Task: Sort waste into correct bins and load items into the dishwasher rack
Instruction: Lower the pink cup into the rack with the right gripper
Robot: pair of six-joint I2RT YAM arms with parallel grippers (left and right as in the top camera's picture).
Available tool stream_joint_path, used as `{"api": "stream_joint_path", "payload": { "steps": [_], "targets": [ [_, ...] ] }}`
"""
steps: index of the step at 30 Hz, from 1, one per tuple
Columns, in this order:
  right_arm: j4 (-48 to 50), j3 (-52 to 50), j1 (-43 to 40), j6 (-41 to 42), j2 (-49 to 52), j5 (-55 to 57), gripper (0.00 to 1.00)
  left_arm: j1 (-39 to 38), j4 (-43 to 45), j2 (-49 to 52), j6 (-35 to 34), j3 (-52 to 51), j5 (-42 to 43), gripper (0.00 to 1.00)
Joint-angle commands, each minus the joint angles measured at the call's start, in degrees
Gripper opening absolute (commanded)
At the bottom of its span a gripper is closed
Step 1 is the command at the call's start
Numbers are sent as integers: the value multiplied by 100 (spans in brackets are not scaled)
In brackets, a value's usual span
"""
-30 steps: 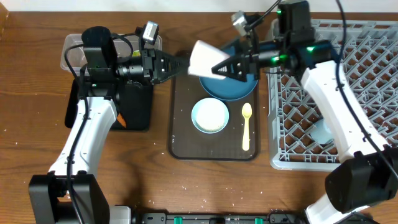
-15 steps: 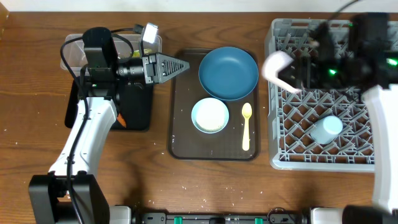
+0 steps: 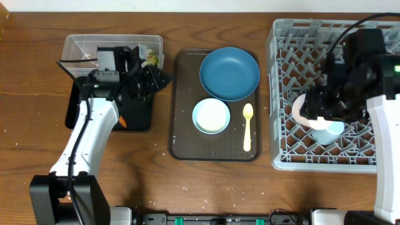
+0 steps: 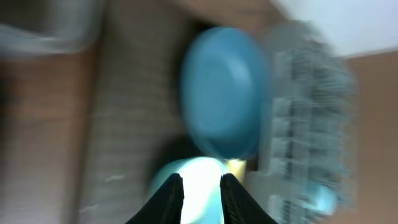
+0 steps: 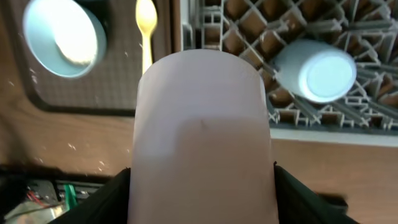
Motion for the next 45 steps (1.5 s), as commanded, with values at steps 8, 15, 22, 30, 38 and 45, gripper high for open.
{"api": "stream_joint_path", "payload": {
  "steps": [8, 15, 22, 30, 38, 45],
  "targets": [
    [50, -1296, 129, 389, 31, 509, 53, -81, -555, -55, 763, -9, -2393, 25],
    [588, -1606, 33, 514, 79, 684, 51, -81, -579, -55, 831, -9, -2535, 25],
    [634, -1648, -39, 522, 376, 846, 51, -81, -763, -55, 1062, -9, -2538, 25],
    [822, -2050, 7, 647, 861, 848, 51, -81, -782, -55, 1086, -9, -2538, 26],
    [1224, -2216, 9, 553, 1047, 629, 72, -81, -780, -55, 1086, -9, -2538, 26],
    [1233, -2216, 9, 555, 1045, 627, 99, -81, -780, -55, 1086, -9, -2538, 26]
  ]
}}
